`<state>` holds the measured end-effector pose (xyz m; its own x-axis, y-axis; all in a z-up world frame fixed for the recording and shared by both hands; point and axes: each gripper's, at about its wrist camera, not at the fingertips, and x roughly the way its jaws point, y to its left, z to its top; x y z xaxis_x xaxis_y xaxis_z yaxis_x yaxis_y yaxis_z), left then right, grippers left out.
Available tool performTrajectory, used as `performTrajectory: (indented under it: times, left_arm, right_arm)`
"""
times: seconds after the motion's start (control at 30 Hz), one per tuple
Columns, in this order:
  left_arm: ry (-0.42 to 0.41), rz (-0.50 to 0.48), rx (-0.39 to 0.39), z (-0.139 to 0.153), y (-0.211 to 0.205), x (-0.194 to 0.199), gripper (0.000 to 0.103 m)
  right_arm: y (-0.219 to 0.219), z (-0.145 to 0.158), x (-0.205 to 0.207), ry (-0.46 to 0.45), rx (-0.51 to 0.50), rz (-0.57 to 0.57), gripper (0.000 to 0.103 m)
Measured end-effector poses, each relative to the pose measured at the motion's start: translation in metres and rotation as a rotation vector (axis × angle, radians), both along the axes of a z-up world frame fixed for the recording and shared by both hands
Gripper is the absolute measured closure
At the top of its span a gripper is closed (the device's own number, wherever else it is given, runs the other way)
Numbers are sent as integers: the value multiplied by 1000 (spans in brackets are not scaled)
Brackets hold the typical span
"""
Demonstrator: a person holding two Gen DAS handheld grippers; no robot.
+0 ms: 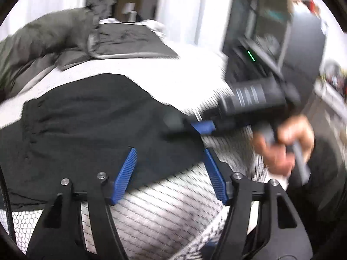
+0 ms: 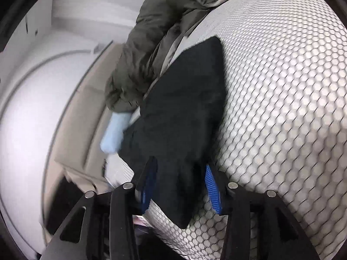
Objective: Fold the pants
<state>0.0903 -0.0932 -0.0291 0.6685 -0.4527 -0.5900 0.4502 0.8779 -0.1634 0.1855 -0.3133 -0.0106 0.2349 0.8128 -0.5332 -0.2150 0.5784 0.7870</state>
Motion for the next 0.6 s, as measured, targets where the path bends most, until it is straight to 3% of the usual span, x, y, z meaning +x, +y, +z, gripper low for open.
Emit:
performTrajectory:
  times: [0.07,0.23,0.33,0.37,0.43,0.53,0.6]
  left_arm:
    - [8,64,-40,3,18,14,38]
    - [60,229,-41,-10,52,50,38]
    - [91,228,-53,-14,55,57,38]
    - [85,205,-48,-13,51,56,37]
    - [76,141,-21,-14,35,54,34]
    - [72,59,45,-24,1,50,30]
    - [60,34,185,-36,-20,49,29]
  right_arm:
    - [3,-3,-3,-2,-47,2,92]
    - [13,4,-26,-34,-118,76,94]
    - [15,2,-31,-26,-161,140,84]
    - [8,8,-28,-34,-149,114,69]
    - [-6,19,-24,-70,-135,34,52]
    - [1,25,-1,-95,-189,-10,52]
    - [16,14,20,-62,-256,0,52]
